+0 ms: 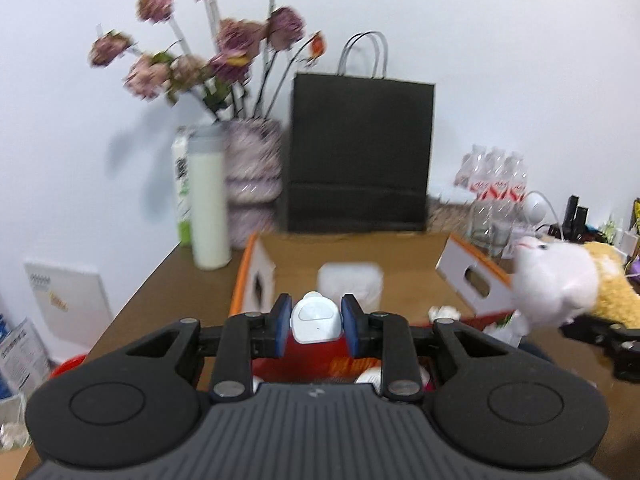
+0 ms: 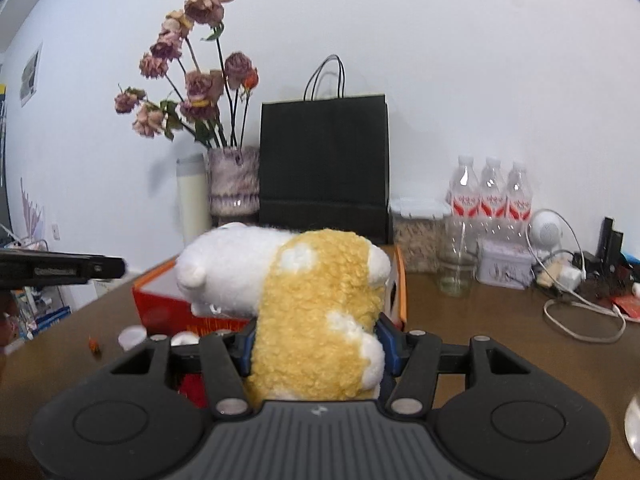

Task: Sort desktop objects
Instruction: 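Carry the plush toy and white case into the cardboard box and release both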

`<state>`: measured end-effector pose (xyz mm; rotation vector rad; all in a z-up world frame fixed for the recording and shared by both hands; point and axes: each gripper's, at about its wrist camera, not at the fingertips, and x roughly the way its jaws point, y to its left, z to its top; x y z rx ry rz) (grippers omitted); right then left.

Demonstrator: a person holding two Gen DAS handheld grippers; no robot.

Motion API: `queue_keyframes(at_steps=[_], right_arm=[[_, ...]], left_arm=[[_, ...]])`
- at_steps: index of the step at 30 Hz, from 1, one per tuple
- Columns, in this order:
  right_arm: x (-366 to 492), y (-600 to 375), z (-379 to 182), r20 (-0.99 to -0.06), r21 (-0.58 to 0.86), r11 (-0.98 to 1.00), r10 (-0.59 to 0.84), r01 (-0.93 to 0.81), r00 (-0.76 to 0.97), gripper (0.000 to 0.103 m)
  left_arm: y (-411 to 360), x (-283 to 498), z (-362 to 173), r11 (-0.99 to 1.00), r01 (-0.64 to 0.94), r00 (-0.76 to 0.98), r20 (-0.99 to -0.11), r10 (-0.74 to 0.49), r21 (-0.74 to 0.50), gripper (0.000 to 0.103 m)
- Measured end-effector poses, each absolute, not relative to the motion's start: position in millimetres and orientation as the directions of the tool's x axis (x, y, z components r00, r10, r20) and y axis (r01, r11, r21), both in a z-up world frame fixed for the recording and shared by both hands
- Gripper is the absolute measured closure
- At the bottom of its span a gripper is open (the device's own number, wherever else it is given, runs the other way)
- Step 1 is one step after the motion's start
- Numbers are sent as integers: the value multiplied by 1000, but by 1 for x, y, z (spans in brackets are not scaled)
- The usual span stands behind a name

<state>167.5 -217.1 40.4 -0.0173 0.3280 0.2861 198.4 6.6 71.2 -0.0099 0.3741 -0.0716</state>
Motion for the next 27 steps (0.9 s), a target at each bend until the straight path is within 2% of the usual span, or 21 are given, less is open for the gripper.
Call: queue_keyframes(at_steps=[12,19,27], right_arm=[[250,-194,69,-250,56,965,261,-255,932,48],[307,-185,52,-297,53,970,244,-239,923,48],[353,-185,23,-382,5,976,203,-218,902,48]], left_arm=[[-16,272,82,995,55,942,-327,-79,-81,75],[-9,318,60,998,14,922,-385,-36,-59,75],[6,355,46,999,-38,913,-407,28,-15,75]])
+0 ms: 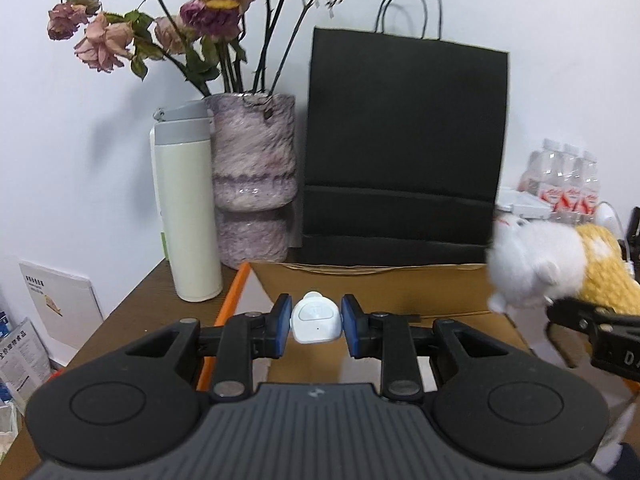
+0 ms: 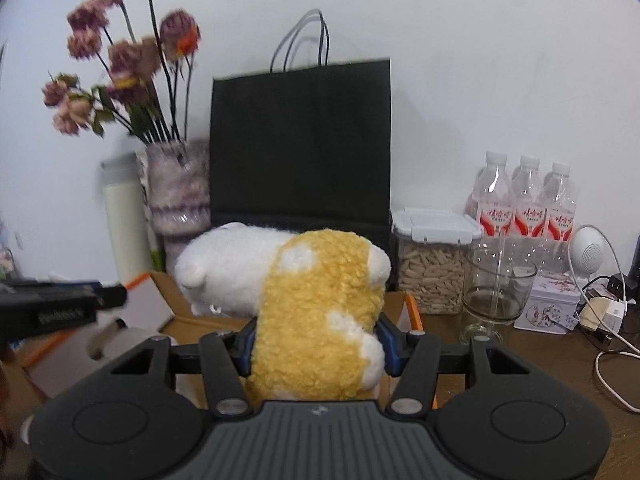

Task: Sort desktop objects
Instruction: 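Carry the plush toy and white case into the cardboard box and release both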

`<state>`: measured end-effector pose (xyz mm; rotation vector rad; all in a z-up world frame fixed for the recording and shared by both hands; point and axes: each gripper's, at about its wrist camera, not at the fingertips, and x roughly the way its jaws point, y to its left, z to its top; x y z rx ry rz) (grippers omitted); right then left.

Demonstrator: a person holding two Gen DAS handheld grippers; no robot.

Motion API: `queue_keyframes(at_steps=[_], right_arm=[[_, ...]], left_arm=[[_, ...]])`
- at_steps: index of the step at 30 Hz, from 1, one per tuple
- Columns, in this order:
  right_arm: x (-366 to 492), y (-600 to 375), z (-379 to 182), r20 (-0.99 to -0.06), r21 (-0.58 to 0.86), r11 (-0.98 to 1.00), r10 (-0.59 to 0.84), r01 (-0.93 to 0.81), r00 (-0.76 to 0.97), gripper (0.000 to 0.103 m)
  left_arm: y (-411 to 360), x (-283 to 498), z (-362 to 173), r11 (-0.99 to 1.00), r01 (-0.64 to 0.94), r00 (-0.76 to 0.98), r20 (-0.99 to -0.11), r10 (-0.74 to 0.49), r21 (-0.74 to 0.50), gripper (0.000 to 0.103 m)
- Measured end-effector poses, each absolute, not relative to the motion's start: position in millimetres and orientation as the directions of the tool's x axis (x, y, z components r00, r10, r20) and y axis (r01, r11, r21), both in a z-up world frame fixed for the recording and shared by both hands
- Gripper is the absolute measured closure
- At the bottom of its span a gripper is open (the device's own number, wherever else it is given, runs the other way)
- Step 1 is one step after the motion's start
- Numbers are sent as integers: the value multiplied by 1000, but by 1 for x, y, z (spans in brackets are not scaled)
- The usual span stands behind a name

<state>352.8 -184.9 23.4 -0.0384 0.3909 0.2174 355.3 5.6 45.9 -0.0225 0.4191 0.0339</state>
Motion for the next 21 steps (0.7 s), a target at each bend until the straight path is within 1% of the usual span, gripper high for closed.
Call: queue_keyframes(at_steps=[6,12,21], right_arm=[[367,-185,9,-428,-26,974,193,-226,883,48],[368,-182,0,-456,-36,970,197,-239,868,48],[366,-176,-6,-473,-49,966,200,-253,858,48]], left_arm=[[8,369,33,999,-33,897,-440,35,12,75],[5,371,25,999,-20,888,-458,32,31,75],[0,368,24,999,-12,894,-447,29,41,75]])
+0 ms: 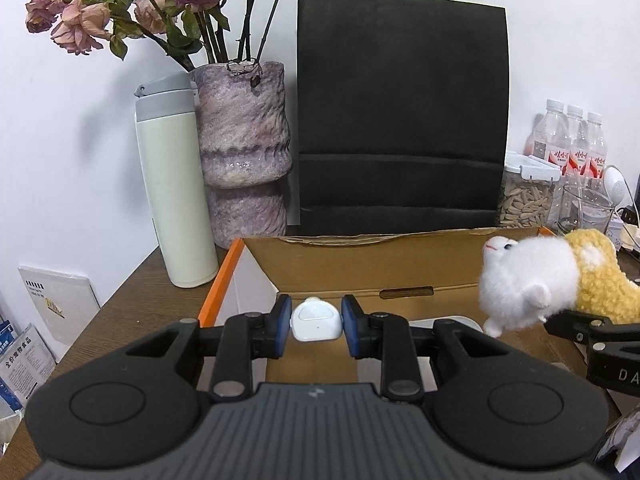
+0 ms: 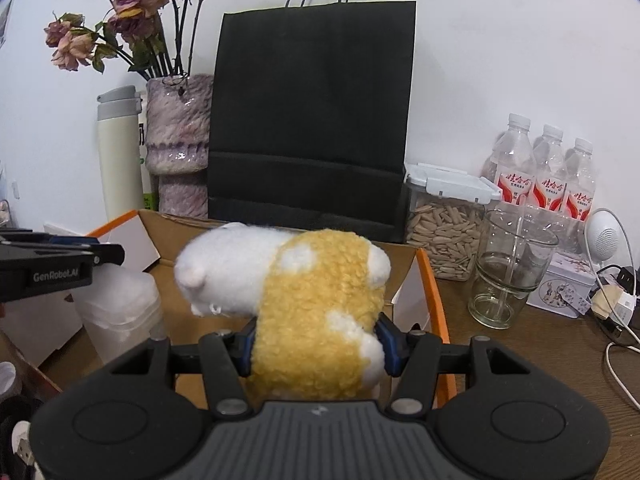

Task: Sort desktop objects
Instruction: 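Carry the plush toy and white case into the cardboard box and release both, then withdraw both tools and grasp the black USB cable with the left tool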

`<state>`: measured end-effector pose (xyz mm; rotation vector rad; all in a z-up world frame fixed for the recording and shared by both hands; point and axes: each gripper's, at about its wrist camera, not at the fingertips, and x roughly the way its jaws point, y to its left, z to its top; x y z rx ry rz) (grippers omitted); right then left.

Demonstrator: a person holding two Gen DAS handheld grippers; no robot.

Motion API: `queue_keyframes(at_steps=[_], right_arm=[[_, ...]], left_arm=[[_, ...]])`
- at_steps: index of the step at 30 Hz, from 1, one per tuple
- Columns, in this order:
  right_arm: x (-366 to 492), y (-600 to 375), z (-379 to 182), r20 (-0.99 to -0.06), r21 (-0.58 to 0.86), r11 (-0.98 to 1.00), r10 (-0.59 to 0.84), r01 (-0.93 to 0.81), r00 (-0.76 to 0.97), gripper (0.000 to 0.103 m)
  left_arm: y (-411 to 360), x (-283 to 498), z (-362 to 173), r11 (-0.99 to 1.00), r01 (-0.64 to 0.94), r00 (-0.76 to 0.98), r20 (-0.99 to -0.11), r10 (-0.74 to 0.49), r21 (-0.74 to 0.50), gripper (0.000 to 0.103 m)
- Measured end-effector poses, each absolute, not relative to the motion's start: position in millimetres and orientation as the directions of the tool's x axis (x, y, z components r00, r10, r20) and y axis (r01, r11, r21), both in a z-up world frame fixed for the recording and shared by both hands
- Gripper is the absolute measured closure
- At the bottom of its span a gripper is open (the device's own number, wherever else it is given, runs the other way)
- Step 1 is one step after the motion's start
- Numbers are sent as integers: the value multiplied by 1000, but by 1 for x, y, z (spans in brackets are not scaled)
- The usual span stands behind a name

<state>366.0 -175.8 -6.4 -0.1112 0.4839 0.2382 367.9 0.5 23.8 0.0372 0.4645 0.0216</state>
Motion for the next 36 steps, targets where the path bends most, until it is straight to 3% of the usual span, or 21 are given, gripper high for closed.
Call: queue_keyframes(at_steps=[5,6,8,10,15,36], right_arm=[[366,-174,-8,-484,-43,964,210,-262,850,41],[365,-174,-7,-482,-43,964,210,-262,851,38],[363,-173,-5,-468,-50,965,205,-257,859,18],[360,-171,-3,-459,-62,964,203,-259,865,13],[357,-169,0,-459,-65,960,214,-272,863,0],[320,-179,9,-426,-84,957,217,-277,878,0]], left_arm=[[-1,365,24,999,-18,899,-437,35,45,70],[-1,364,25,999,-19,900,-434,35,42,63],[-1,362,27,999,-19,905,-423,35,41,51],[-2,360,29,999,-22,911,-410,38,42,27],[-6,352,32,999,-14,932,-362,30,46,0],[-11,302,31,998,-10,940,-341,31,62,0]])
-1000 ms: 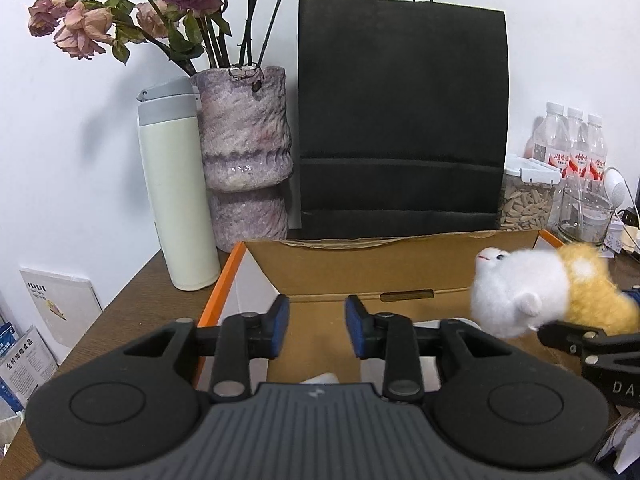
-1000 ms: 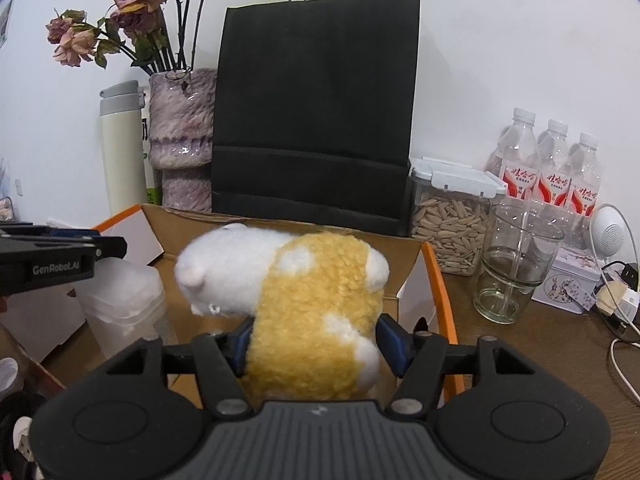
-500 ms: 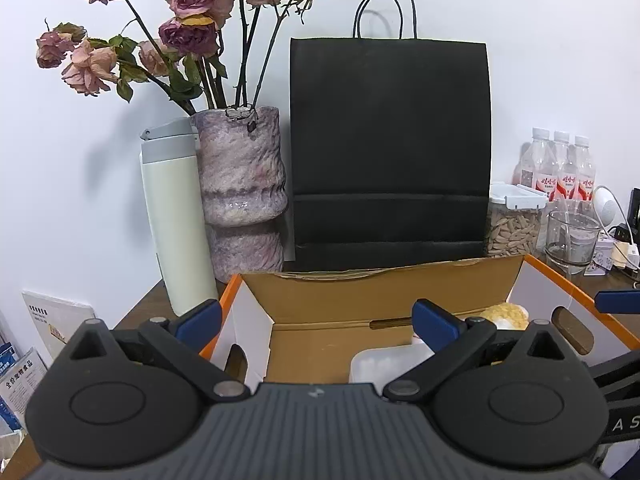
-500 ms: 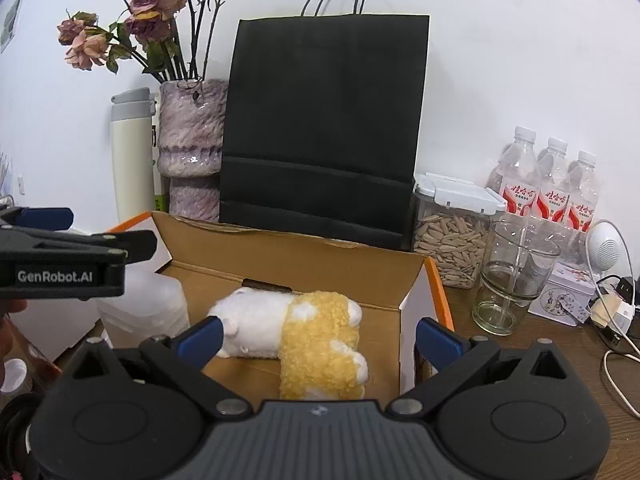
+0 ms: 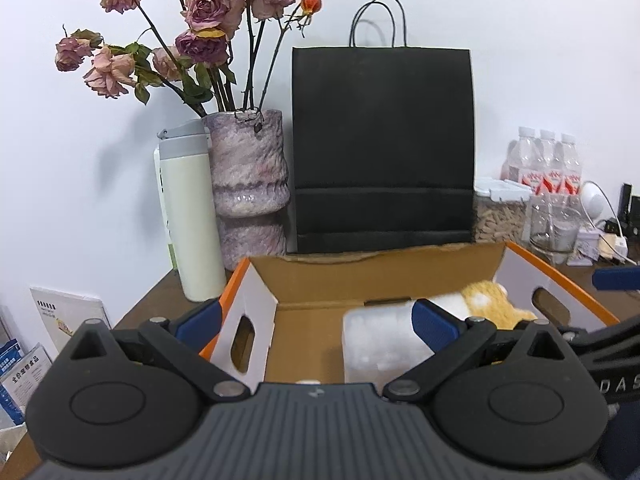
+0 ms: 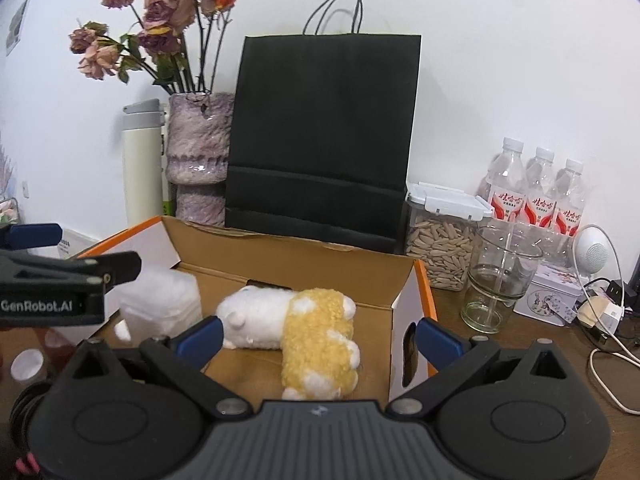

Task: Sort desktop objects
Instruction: 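Withdraw both tools and grasp the black USB cable with the left tool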

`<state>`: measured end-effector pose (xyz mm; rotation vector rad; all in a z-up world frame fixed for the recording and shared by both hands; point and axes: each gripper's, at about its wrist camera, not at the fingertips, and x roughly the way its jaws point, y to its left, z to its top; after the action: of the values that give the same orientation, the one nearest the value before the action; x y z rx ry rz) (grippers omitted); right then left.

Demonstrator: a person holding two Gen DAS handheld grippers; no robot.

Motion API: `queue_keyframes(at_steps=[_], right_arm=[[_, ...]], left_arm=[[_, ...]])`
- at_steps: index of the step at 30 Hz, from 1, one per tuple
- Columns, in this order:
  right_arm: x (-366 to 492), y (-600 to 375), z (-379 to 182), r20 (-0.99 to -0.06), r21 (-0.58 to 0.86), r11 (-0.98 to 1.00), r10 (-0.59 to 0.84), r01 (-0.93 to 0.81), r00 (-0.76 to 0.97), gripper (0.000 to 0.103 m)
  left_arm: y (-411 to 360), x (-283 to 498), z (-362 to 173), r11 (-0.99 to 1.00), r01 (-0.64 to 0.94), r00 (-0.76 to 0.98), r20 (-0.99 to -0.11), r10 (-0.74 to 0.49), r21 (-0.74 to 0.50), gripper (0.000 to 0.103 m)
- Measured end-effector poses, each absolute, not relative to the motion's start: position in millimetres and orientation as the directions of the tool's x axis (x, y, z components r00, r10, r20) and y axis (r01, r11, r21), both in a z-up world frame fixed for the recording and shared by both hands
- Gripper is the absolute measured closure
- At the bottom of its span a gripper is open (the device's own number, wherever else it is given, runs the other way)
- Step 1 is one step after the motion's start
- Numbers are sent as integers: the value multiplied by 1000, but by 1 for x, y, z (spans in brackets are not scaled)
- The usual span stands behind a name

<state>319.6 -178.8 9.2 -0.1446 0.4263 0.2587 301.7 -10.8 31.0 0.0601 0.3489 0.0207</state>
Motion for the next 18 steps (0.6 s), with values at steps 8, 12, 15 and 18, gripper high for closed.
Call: queue_keyframes(at_steps=[8,12,15,18], right_arm=[[284,-191,8,-422,-94,958,208,-271,882,0],[267,-193,5,-426,-107,956,204,-273,881,0],[256,-194,2,-429,-116,955,200,-273,881,0],[247,-195,-2,-435,-121,954,197,-274,879,0]], left_arm=[[-17,265,25,997,-6,931,-363,33,74,0],[-22,251,20,996,-2,927,-373,35,88,0],[-26,240,17,995,2,925,-378,35,98,0],[-27,230,16,995,1,925,-378,37,98,0]])
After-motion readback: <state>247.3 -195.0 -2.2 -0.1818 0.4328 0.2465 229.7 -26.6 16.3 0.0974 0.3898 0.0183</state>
